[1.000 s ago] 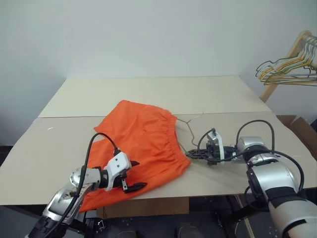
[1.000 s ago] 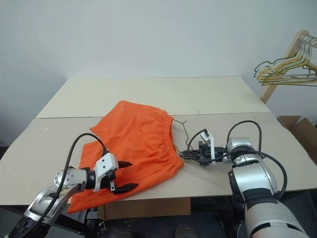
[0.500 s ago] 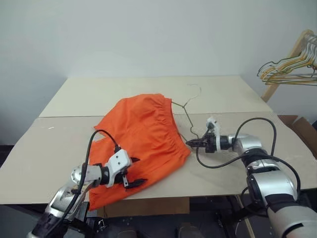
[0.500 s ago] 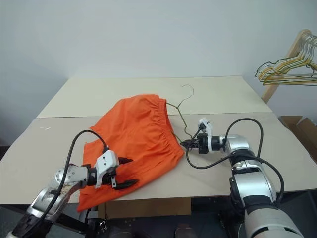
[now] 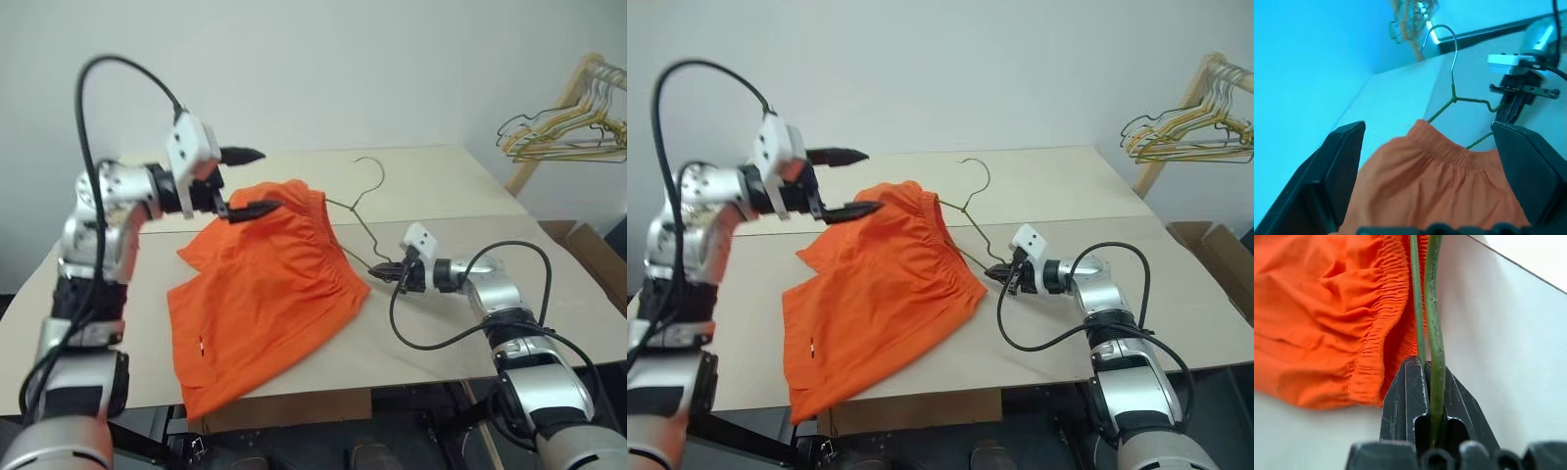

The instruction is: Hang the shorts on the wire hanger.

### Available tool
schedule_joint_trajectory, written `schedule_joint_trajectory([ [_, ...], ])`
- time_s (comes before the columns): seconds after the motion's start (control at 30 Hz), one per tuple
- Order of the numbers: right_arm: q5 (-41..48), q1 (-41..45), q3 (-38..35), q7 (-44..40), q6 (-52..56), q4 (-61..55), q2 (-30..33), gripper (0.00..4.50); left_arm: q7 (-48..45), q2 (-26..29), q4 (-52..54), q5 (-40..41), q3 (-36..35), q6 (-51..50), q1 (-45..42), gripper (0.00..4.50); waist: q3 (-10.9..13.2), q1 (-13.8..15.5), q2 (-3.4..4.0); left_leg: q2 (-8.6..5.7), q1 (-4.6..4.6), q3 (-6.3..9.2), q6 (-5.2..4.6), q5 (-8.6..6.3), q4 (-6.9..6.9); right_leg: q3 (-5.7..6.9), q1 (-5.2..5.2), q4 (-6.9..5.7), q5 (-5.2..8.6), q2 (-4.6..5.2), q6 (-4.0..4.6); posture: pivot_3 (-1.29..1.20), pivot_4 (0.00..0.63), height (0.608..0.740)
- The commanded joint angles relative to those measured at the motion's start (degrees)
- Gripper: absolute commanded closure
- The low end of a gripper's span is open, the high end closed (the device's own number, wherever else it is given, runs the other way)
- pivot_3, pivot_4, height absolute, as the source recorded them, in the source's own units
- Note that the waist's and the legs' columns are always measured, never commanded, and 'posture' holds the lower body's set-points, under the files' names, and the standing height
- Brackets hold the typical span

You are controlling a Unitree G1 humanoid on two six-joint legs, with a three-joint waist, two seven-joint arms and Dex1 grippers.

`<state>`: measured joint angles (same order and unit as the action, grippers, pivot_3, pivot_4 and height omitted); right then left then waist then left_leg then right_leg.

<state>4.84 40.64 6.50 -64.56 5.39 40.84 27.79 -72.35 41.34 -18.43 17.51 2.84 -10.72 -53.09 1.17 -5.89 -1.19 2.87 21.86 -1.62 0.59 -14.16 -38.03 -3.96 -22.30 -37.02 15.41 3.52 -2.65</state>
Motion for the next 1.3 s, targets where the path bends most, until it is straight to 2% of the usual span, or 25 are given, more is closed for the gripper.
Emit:
schedule_joint_trajectory([
  [0.03, -0.96, 0.2, 0.41, 1.38, -2.97, -5.15, 0.09, 4.5, -9.89, 1.34, -14.13, -5.91, 4.55, 9.36, -7.95, 0.04, 0.01, -0.26, 0.01, -0.01, 0.0, 0.0, 0.0, 0.0, 0.0, 0.01, 0.0, 0.0, 0.0, 0.0, 0.0, -0.06, 0.0, 0.74],
  [0.13, -1.01, 0.64, 0.42, 2.83, -1.64, -6.9, -0.7, 4.5, -10.96, -1.08, -27.66, -10.99, 7.23, 15.64, -15.63, 0.04, 0.03, -0.66, -0.01, -0.01, 0.03, 0.01, 0.0, 0.0, 0.01, 0.01, -0.01, 0.02, 0.01, 0.0, 0.0, -0.07, 0.0, 0.74],
  [0.3, -2.18, 0.67, 1.73, 4.51, -1.79, -10.32, -0.85, 4.5, -16.64, -3.78, -42.55, -16.91, 10.2, 21.96, -23.86, 0.04, 0.07, -1.17, -0.01, -0.02, 0.23, 0.04, -0.01, 0.0, -0.01, 0.03, -0.11, 0.08, 0.02, 0.0, -0.03, -0.08, 0.0, 0.74],
  [0.53, -3.75, -0.33, 3.35, 5.18, -1.61, -14.51, -0.71, 4.5, -14.65, -6.96, -51.48, -24.76, 12.67, 27.01, -28.51, 0.04, 0.09, -1.47, -0.02, -0.01, 0.34, 0.05, -0.02, 0.0, -0.01, 0.0, -0.29, -0.04, 0.03, 0.0, -0.05, -0.1, 0.0, 0.74],
  [0.63, -4.15, -0.97, 3.92, 5.63, -1.68, -16.48, -0.65, 4.5, -14.92, -8.38, -53.17, -26.28, 12.64, 26.16, -29.02, 0.04, 0.09, -1.48, -0.02, -0.01, 0.35, 0.06, -0.02, -0.01, -0.01, 0.0, -0.3, -0.04, 0.03, 0.0, -0.06, -0.1, 0.0, 0.74],
  [0.73, -4.22, -1.27, 4.21, 5.7, -1.17, -18.05, -0.76, 4.5, -14.99, -9.23, -54.06, -28.17, 13.14, 25.78, -28.92, 0.63, 0.1, -1.48, -0.02, -0.01, 0.39, 0.06, -0.02, -0.01, -0.01, 0.0, -0.34, -0.05, 0.04, 0.0, -0.06, -0.1, 0.0, 0.74],
  [1.1, -6.86, -2.46, 5.66, 8.17, -3.13, -20.68, -0.39, 4.5, -15.97, -9.85, -54.84, -30.41, 11.91, 25.3, -28.08, 4.38, 0.1, -1.81, -0.03, -0.01, 0.41, 0.06, -0.02, -0.01, -0.01, 0.0, -0.37, -0.07, 0.04, 0.0, -0.06, -0.1, 0.0, 0.74],
  [1.3, -9.58, -2.87, 7.11, 11.26, -3.45, -19.71, -1.01, 4.5, -18.73, -9.26, -54.58, -29.68, 10.95, 25.27, -27.46, 4.45, 0.1, -2.09, -0.03, -0.01, 0.41, 0.08, -0.02, -0.01, -0.01, 0.0, -0.37, -0.08, 0.04, 0.0, -0.06, -0.1, 0.0, 0.74],
])
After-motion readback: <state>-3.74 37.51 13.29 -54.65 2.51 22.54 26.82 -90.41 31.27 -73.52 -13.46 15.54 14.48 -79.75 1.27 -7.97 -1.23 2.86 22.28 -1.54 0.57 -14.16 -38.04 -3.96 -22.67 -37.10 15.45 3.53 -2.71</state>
